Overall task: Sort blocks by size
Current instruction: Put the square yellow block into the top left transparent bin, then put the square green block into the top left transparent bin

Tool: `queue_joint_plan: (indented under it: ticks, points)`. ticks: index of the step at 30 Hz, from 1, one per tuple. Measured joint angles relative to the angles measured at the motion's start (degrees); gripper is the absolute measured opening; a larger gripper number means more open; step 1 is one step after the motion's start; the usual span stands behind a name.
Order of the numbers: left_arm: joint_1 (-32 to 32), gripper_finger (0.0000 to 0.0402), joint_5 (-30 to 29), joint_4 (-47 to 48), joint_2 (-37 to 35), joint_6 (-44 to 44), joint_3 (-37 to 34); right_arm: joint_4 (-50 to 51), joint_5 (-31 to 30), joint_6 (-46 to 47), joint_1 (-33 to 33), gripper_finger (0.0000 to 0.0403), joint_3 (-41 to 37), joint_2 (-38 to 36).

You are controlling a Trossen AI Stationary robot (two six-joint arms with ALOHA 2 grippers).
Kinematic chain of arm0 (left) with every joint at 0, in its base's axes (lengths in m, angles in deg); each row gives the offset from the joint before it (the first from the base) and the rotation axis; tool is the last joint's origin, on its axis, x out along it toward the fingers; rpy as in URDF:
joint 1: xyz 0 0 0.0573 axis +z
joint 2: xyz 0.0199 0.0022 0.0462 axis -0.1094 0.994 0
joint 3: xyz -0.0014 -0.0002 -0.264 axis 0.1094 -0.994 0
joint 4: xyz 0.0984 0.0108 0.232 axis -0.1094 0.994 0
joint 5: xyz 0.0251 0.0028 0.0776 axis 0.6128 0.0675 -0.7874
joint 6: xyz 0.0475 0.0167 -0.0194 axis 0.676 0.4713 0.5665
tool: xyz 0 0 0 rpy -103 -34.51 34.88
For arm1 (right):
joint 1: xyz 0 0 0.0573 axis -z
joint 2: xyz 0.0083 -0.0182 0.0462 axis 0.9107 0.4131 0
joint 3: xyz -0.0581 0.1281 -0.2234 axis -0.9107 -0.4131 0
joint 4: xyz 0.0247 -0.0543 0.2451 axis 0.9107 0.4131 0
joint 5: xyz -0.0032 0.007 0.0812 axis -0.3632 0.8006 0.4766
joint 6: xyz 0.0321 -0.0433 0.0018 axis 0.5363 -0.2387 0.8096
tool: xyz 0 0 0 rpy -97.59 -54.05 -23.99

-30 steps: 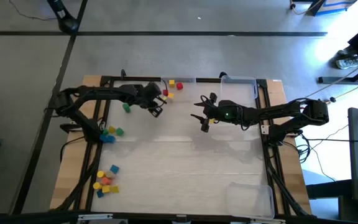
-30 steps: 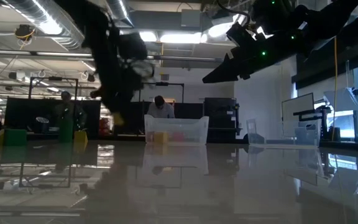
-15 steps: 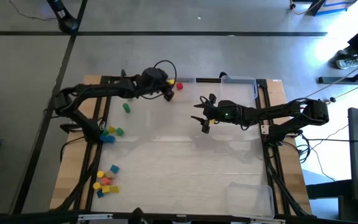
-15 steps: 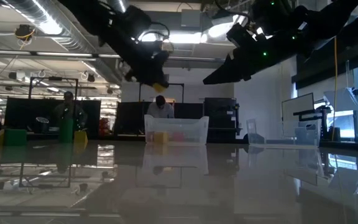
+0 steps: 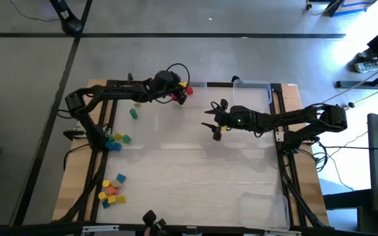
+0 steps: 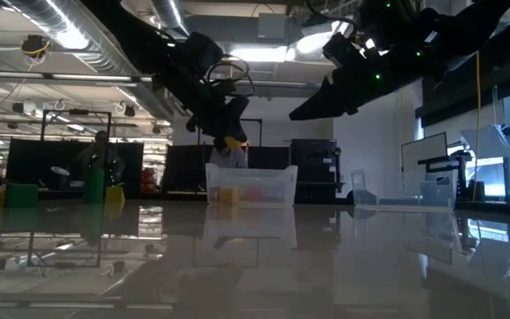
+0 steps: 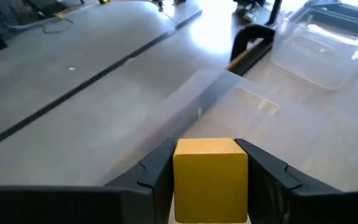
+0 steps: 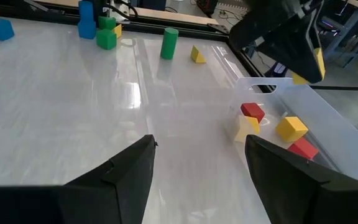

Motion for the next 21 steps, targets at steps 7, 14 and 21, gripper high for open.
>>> queue_joint_plan:
  ticks: [7, 14, 21]
  points:
    - [0.88, 0.0141, 2.12, 6.01, -0.3, -0.36, 2.45, -0.11, 0.02, -0.02, 0.0, 0.025, 0.0, 0.0]
    - [0.81, 0.0204, 7.55, 5.87, -0.3, 0.05, 3.23, -0.17, -0.01, 0.05, 0.0, 0.025, 0.0, 0.0]
    - [1.25, 0.0261, 7.5, 1.49, -0.21, 1.48, 3.26, -0.04, 0.0, 0.18, 0.0, 0.025, 0.0, 0.0]
